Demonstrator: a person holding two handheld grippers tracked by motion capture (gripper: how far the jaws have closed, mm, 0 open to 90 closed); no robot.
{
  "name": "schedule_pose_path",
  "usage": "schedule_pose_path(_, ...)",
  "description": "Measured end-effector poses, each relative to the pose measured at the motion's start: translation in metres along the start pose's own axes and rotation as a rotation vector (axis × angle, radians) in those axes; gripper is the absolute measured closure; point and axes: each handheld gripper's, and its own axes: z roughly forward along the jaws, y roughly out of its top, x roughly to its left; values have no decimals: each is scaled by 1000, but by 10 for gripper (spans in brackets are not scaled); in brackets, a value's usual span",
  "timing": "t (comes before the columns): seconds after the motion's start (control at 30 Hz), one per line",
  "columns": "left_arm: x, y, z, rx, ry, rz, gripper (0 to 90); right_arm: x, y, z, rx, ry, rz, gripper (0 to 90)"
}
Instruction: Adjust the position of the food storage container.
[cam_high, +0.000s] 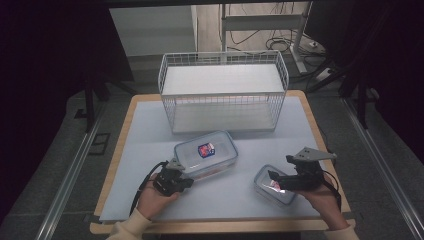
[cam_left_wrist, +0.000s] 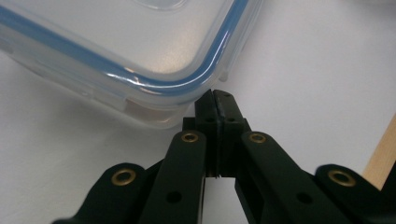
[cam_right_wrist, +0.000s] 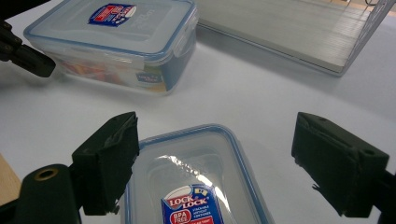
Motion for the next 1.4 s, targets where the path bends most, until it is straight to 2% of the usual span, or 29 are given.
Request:
schedule_pose_path(0.1, 4, -1, -2, -2, 5, -11, 900, 0, 0, 1, 2, 2, -1, 151)
schedule_pose_path(0.2, 15, -1, -4, -13, 20, -41, 900, 0, 0, 1, 3, 6, -2, 151)
schedule_pose_path(0.3, 21, 0, -5, -19, 25, -52, 900, -1, 0, 1, 3, 2, -1, 151)
schedule_pose_path(0.4, 34, 5, -4, -36, 32, -88, 900, -2, 0, 0, 0, 0, 0, 151)
schedule_pose_path(0.43, 34, 5, -4, -36, 32, -88, 900, -2, 1, -1, -1, -1, 1, 151)
schedule_pose_path(0.47, 41, 7, -4, -54, 26, -114, 900, -2, 1, -1, -1, -1, 2, 151)
schedule_pose_path(0.53, 46, 9, -3, -61, 23, -127, 900, -2, 0, 0, 2, -2, -1, 151)
schedule_pose_path(0.73, 51, 10, -4, -67, 44, -133, 900, -1, -2, 5, 17, 3, 0, 151)
schedule_pose_path(1.0, 53, 11, -3, -77, 46, -139, 900, 1, -2, 8, 23, 11, -3, 151)
schedule_pose_path(1.1, 50, 8, -10, -91, 28, -141, 898, 2, -1, 7, 17, 18, 0, 151)
schedule_pose_path(1.17, 48, 4, -19, -118, 12, -153, 883, 1, -1, 6, 6, 22, 5, 149)
schedule_pose_path(1.23, 47, 0, -30, -152, 13, -166, 854, 1, 1, 5, -7, 35, 9, 147)
schedule_pose_path(1.3, 48, -1, -37, -166, 19, -168, 806, 2, 1, 4, -14, 36, 11, 146)
schedule_pose_path(1.4, 57, -3, -51, -205, 78, -197, 811, 2, 3, 3, -28, 35, 15, 146)
